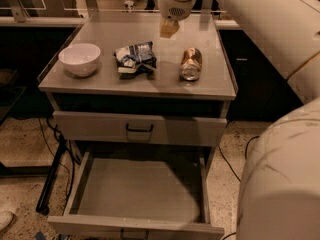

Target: Place blue chip bag into middle drawer

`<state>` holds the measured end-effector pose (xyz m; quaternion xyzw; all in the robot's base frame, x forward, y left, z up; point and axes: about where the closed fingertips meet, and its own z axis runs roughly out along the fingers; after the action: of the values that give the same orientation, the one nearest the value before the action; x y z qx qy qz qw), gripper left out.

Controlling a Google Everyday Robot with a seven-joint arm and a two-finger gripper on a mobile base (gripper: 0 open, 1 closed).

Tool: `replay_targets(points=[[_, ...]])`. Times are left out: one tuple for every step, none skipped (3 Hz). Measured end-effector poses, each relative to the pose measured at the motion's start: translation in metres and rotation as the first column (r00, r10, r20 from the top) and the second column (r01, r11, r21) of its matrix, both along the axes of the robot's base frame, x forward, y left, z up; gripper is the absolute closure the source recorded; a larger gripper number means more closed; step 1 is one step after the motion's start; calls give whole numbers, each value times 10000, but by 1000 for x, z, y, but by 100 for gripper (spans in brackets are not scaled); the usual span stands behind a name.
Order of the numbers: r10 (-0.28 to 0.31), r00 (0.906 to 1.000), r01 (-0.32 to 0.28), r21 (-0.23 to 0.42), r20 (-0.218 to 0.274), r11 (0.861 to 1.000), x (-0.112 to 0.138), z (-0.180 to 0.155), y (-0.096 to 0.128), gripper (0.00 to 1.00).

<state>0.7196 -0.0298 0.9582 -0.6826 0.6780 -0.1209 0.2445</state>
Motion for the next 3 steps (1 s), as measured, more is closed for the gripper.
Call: replay_targets(points=[[0, 10000, 0, 0, -1, 10000, 0, 0, 0, 86], [1, 10000, -1, -1, -1, 10000, 0, 0, 0, 63], [1, 10000, -1, -1, -2, 10000, 0, 0, 0, 39]])
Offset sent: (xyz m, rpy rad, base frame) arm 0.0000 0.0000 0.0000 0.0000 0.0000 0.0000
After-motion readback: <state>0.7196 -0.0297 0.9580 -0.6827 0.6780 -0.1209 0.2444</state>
